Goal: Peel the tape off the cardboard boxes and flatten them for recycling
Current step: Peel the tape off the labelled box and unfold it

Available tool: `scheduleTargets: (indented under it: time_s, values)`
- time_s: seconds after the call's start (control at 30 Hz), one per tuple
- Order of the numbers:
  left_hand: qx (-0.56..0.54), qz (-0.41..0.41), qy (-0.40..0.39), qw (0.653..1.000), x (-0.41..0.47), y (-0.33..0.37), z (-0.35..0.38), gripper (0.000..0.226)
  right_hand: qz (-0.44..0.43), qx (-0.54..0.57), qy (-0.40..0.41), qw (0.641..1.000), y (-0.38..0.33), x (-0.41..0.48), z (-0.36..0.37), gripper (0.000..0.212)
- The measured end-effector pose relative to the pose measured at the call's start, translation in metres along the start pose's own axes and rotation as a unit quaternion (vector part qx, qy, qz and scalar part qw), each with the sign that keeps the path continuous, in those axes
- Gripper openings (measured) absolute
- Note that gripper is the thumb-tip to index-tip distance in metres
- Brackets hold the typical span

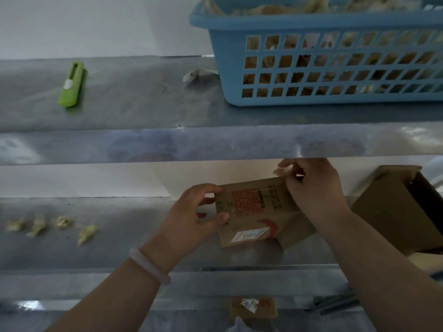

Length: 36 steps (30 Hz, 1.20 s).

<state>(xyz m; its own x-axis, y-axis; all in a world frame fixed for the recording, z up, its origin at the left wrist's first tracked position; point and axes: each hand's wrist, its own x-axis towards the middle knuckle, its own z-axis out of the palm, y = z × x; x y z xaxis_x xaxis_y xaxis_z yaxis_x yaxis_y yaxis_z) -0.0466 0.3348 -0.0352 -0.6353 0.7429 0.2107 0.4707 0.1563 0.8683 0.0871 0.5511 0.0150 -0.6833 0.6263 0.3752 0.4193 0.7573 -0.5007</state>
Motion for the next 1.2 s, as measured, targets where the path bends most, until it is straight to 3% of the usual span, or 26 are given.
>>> scheduleTargets:
  time_s: [0.13,0.33,0.43,0.5,0.57,0.9,1.2]
  values:
    - [-0.002,-0.002,0.003,1.000,0.003,-0.001,0.001,0.042,-0.009,-0.045,-0.034,0.998,0.002,0.005,0.002,0.031]
    - [0.043,0.033,0.012,0.998,0.004,0.001,-0.003,0.043,0.023,-0.082,-0.031,0.996,0.007,0.005,-0.004,0.024]
    - [0.105,0.082,0.031,0.991,0.004,0.006,-0.003,0.041,-0.099,-0.076,-0.023,0.992,-0.005,-0.005,-0.006,0.032]
    - [0.147,0.101,0.048,0.983,0.006,0.010,-0.004,0.040,-0.196,-0.071,-0.095,0.973,-0.012,-0.017,-0.001,0.051]
    - [0.183,0.107,0.050,0.976,0.010,0.012,-0.008,0.039,-0.232,-0.110,-0.174,0.951,-0.015,-0.027,0.006,0.068]
    - [0.235,0.090,-0.060,0.966,0.020,0.028,-0.028,0.049,-0.227,-0.066,-0.173,0.956,-0.009,-0.032,0.012,0.069]
    - [0.292,0.127,-0.044,0.947,0.019,0.031,-0.025,0.030,-0.214,-0.062,-0.188,0.957,-0.006,-0.029,0.012,0.070]
